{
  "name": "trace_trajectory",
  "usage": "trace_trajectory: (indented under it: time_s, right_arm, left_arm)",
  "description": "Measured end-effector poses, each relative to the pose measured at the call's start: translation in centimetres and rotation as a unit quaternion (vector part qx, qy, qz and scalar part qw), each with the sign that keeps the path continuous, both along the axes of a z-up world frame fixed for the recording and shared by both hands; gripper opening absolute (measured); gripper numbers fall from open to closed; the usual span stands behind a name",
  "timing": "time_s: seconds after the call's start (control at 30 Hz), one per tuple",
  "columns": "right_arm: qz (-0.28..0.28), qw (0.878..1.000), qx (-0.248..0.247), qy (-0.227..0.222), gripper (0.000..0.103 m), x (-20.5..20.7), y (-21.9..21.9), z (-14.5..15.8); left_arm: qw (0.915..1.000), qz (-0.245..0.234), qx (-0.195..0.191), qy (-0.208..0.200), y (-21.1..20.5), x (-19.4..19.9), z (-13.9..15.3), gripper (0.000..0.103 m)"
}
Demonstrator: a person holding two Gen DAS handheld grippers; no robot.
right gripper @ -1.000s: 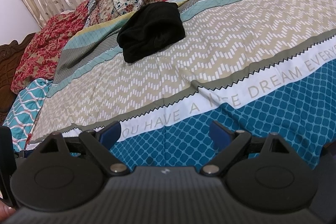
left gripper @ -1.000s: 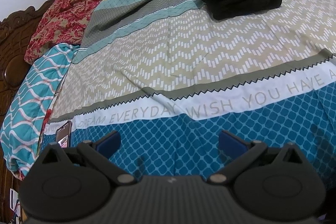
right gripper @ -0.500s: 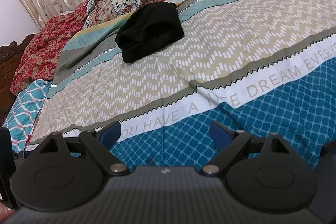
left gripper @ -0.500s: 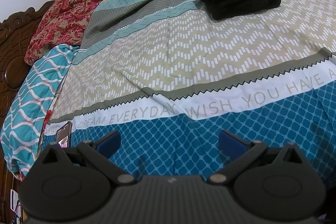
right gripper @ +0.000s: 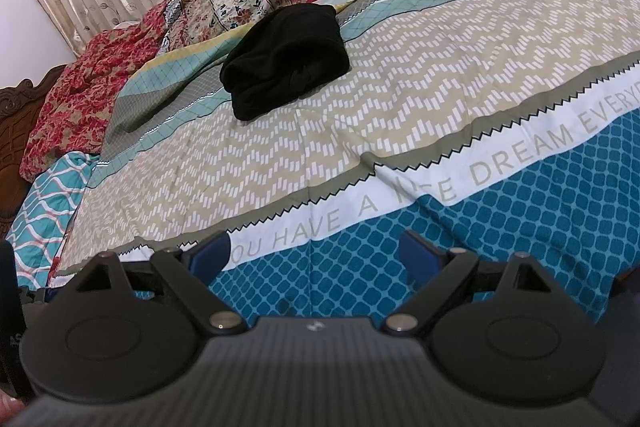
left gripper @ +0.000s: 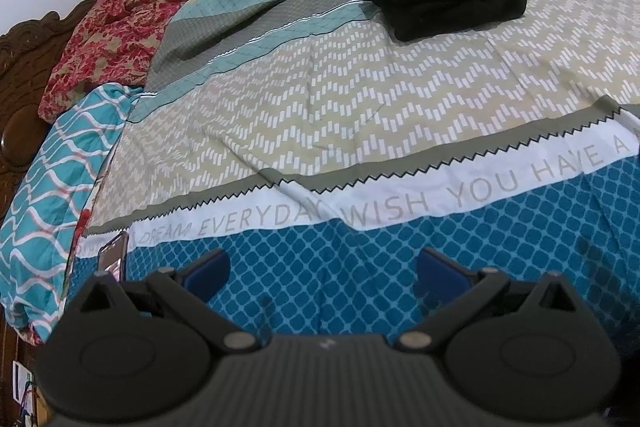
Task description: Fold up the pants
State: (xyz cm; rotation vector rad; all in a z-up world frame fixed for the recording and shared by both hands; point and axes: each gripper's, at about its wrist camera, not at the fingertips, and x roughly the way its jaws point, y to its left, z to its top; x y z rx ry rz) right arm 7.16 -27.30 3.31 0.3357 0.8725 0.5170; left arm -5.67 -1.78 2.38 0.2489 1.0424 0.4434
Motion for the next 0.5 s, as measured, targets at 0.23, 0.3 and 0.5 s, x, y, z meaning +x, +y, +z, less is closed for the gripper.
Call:
trace_trajectory:
  time_s: [0.23, 0.3, 0.5]
  right_arm:
    - [0.001, 1.0, 0.0, -0.002, 0.093, 0.04, -0.04, -0.06]
    - [0.001, 1.0, 0.0, -0.004, 0.093, 0.06, -0.05, -0.08]
    - [0.006, 1.0, -0.001, -0.015, 0.093, -0.1, 0.07, 0.17]
  left_arm:
    - [1.0, 0.0, -0.008, 0.0, -0.17, 0.14, 0.12, 0.103]
    - [1.0, -0.001, -0.006, -0.002, -0.2, 0.12, 0.12, 0.103]
    - [0.9998, -0.011, -0.011, -0.012, -0.39, 0.0, 0.53, 0.103]
